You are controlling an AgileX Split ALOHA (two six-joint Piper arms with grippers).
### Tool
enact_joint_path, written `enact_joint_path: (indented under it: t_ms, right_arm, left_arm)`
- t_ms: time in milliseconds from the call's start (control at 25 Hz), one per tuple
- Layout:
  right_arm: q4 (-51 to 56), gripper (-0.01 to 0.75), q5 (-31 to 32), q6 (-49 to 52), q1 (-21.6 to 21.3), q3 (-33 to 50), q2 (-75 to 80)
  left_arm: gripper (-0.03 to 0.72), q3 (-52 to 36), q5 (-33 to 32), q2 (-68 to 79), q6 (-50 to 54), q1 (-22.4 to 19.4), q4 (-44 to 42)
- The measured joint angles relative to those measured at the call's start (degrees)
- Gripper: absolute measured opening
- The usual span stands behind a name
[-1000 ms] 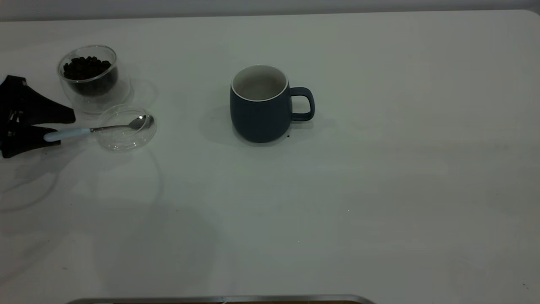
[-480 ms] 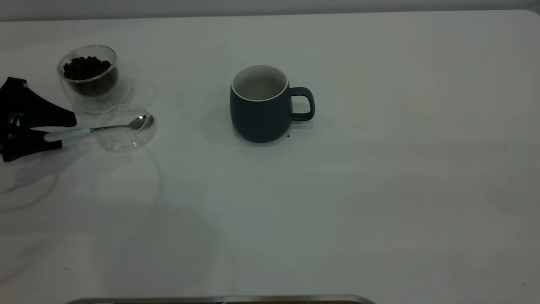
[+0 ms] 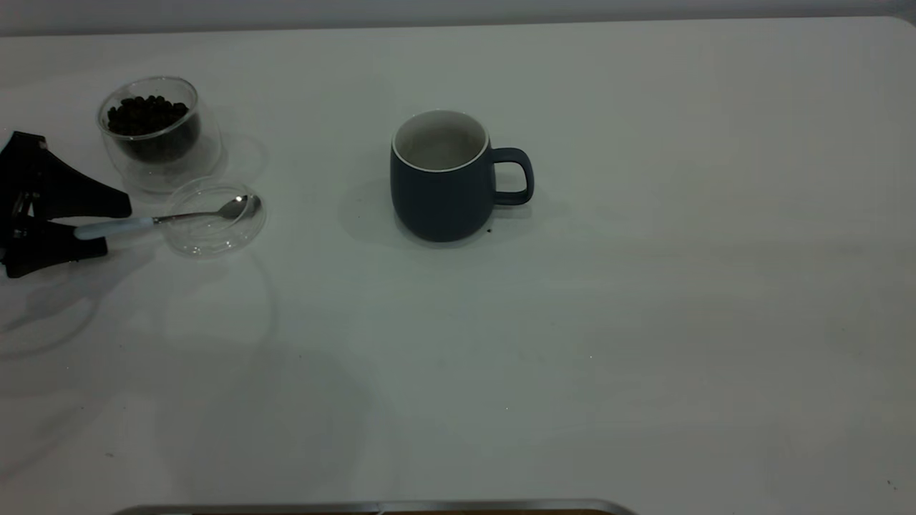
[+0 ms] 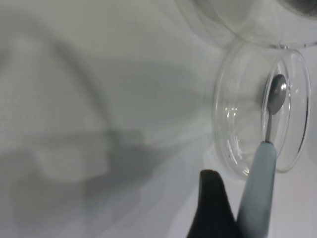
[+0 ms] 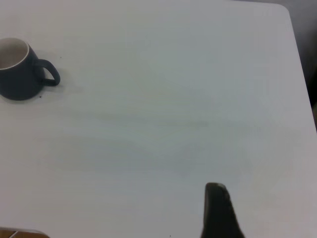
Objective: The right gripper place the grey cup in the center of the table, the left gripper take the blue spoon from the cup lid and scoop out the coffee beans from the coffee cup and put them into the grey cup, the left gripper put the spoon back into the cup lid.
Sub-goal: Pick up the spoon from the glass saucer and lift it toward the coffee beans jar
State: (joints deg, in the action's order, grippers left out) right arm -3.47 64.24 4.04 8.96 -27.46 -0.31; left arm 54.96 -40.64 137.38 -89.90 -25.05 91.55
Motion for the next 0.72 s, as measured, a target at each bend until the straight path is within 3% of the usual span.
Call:
enact_joint_path:
  t_ms: [200,560,720]
  right_arm:
    - [0.00,0.503,0.00,0.00,0.00,0.00,0.00]
    - [-0.05,0.503,0.00,0.00,0.00,0.00,0.00]
    - [-0.05,0.503,0.00,0.00,0.00,0.00,0.00]
  left_arm:
    - [0.547,0.00,-0.04,0.00,0.26,0.00,-0.12]
    - [0.280,0.00,-0.04,0.00,0.26,0.00,-0.12]
    - [0.200,0.00,-1.19,0.00,0.26,0.00,-0.12]
